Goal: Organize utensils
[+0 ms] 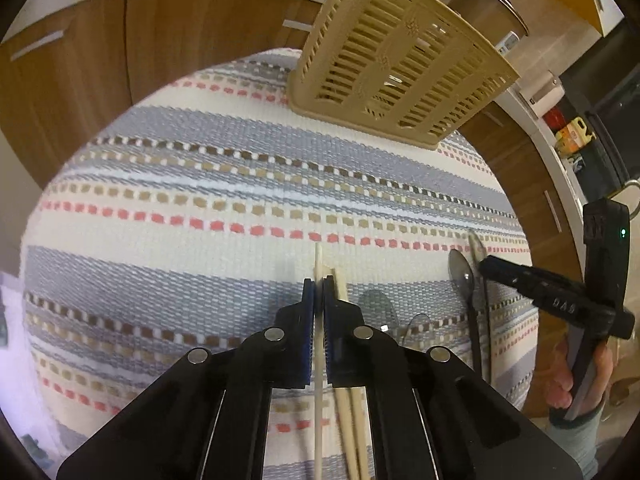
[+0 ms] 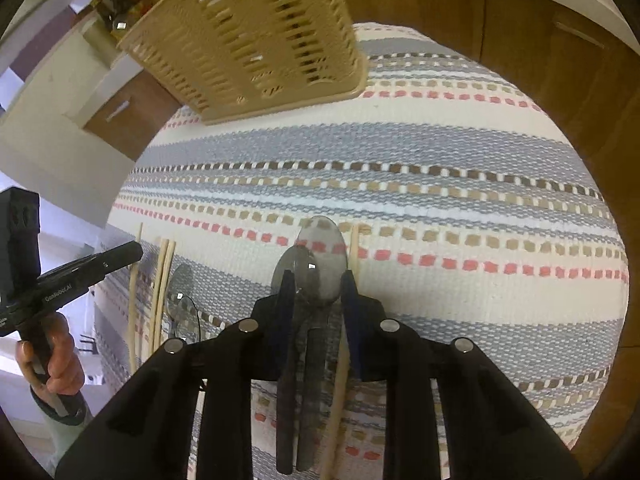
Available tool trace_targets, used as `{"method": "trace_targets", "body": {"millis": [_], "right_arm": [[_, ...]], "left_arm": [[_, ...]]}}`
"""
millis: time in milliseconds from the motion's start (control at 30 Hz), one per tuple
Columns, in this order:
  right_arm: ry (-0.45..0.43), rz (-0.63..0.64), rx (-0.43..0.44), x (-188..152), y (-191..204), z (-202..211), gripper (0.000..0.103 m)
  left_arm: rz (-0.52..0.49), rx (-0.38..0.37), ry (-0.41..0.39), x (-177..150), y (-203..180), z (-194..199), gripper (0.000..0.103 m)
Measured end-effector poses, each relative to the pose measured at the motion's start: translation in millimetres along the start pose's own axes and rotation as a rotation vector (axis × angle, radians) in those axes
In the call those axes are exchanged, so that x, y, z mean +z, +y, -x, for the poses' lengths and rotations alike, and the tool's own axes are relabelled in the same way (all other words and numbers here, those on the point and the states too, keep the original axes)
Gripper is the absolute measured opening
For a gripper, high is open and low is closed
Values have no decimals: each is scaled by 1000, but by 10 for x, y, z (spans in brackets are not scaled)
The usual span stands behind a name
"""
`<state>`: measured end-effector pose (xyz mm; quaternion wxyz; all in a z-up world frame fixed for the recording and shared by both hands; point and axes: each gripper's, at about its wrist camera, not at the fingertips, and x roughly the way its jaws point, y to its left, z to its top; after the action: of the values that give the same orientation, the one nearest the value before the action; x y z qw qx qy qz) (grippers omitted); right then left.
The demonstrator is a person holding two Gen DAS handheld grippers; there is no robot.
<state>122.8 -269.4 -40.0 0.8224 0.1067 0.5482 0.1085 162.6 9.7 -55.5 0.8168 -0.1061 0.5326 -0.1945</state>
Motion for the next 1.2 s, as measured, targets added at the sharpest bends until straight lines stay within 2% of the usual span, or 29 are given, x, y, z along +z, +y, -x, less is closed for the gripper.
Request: {"method": "trace_targets", "body": {"millis": [100,367,467,533,700,800,900,933,1000,1100,1200], "right_arm": [[-12,-15,31,-10,-119,84,19],[-20,-53,-7,-53,-441,175,19],[-28,-80,3,-50,-469,202,19],[-23,-95,36,-57,-454,224,19],[-21,-44,19,31,-155,177,22],[-11,-21,-21,113,9,71,27],[1,-9,-55,149,72,-12,39],[0,-10,-68,147,81,-29,47],[-10,2,-75,138,109,-38,48],[-23,8,-119,128,114,-39,48],[-17,9,-112,128,114,-44,48]], "left_arm": [[-5,39,1,8,77,12,2],[-17,118,10,3,252,-24,3],[-25,134,1,-4,237,0,19],[-31,150,-14,-17,215,61,23],[-95,105,-39,-114,-5,253,26],[-127,54,-19,-194,-149,262,27],[-148,5,13,-284,-281,193,27],[-157,1,27,-311,-323,156,27],[-181,3,42,-368,-402,90,28],[-199,2,57,-418,-513,5,34],[-242,22,51,-459,-683,-63,35]]}}
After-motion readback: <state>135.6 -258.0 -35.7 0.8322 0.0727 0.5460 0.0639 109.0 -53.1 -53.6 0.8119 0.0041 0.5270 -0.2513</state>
